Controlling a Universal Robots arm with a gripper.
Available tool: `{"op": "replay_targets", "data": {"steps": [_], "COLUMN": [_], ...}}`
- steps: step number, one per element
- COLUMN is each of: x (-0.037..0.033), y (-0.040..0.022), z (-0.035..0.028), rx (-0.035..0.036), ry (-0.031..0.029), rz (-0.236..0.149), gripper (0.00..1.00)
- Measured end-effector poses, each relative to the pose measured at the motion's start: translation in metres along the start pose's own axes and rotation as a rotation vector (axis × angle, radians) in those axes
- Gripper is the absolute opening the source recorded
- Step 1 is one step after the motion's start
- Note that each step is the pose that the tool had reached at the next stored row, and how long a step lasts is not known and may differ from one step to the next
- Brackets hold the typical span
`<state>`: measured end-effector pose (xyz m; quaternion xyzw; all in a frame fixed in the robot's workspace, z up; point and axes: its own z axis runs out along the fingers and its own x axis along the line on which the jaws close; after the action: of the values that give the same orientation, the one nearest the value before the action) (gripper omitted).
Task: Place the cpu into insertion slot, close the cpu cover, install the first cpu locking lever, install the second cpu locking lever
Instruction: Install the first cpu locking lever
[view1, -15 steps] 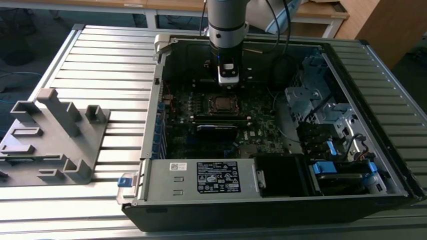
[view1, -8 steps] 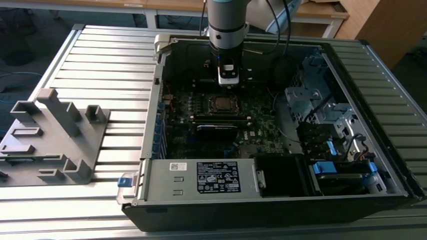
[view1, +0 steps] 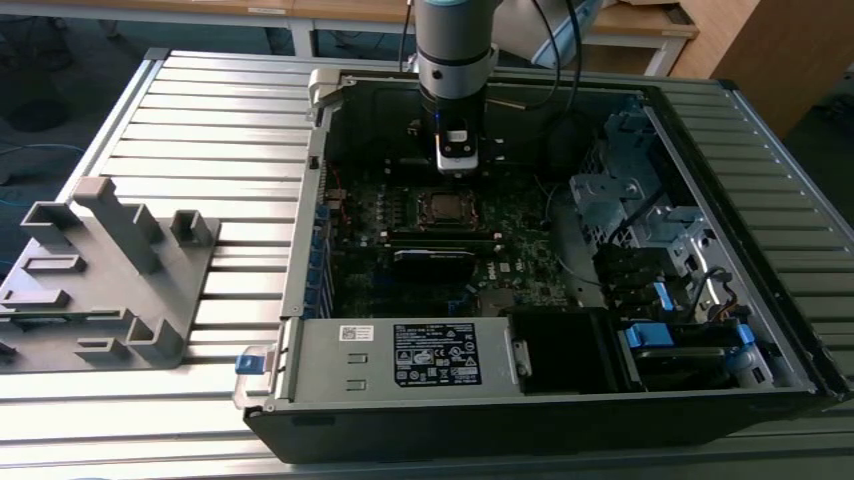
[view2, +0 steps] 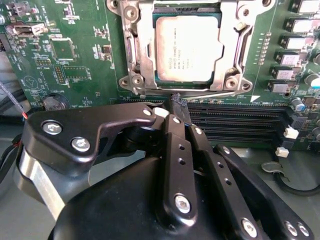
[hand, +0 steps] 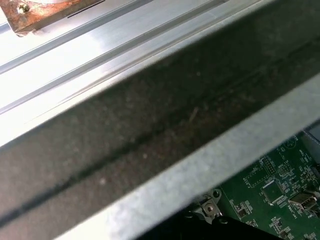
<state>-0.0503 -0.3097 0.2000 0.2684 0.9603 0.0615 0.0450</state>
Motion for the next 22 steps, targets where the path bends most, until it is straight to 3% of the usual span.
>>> {"op": "replay_targets", "data": {"steps": [14,22], "x": [-0.0019,-0.0021], "y": [-0.003,-0.0036], "z": [-0.0003,0.0008], "rx": [-0.0145,-0.0154], "ry": [0.0086,0.0093], "rz": [0.002,0.002], "gripper": [0.11,0.11]}}
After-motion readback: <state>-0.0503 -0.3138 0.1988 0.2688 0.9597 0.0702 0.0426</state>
